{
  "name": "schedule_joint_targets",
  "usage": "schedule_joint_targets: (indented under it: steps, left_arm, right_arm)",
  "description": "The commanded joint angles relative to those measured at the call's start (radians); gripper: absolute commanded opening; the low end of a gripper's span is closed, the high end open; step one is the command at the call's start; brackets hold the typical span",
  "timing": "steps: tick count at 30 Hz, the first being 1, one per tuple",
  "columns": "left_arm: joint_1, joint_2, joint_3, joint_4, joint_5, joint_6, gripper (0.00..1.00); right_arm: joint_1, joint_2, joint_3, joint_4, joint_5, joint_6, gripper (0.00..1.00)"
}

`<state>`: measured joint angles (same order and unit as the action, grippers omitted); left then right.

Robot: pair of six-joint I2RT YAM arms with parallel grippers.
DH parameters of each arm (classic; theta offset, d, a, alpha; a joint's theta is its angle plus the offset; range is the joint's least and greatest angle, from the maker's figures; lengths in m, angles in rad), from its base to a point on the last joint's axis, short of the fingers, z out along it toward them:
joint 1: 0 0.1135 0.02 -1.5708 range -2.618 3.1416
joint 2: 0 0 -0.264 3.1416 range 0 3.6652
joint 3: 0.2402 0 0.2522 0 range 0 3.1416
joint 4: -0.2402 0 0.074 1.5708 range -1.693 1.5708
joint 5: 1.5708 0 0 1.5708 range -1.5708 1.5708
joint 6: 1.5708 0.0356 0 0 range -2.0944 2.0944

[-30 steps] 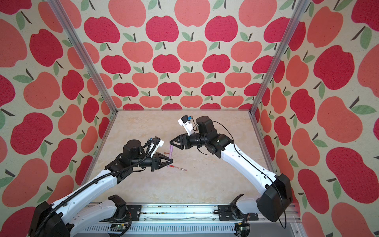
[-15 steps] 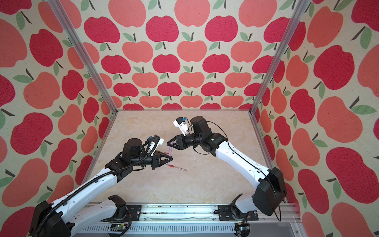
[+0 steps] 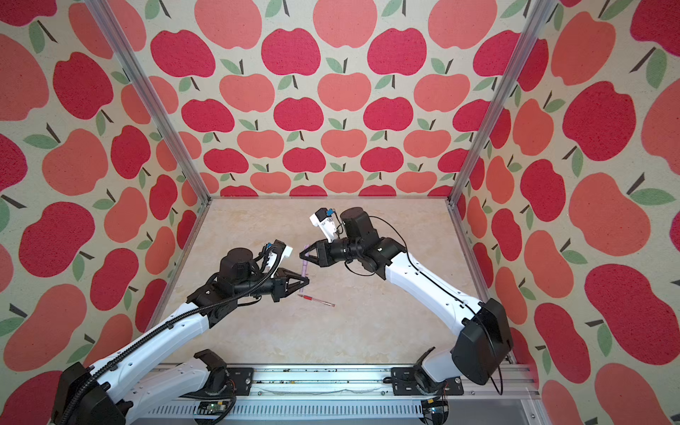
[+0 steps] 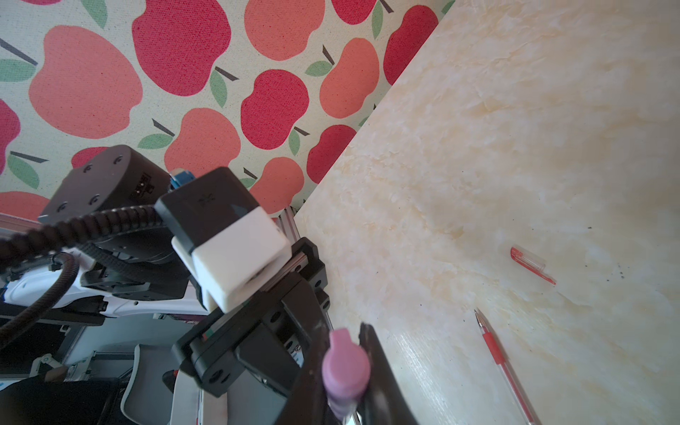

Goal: Insert the pens into the pen caps
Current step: 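Push the cap down onto the pen with right gripper while left holds, then open right gripper and draw it back from the capped pink pen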

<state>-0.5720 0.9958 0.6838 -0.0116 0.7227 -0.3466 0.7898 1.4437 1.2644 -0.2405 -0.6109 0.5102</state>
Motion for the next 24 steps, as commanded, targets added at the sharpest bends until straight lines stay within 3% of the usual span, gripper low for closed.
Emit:
schedule_joint_targets:
  steps: [1,24]
  left_arm:
    - [0.005,-0.001,0.062,0.102,-0.031,0.000,0.00]
    - [0.164,0.069,0.282,0.175,0.030,0.029,0.00]
  right_arm:
    - [0.030,0.026,0.012,-0.013,-0.020,0.022,0.13]
    - [0.075,0.083,-0.061,0.057,-0.032,0.068,0.10]
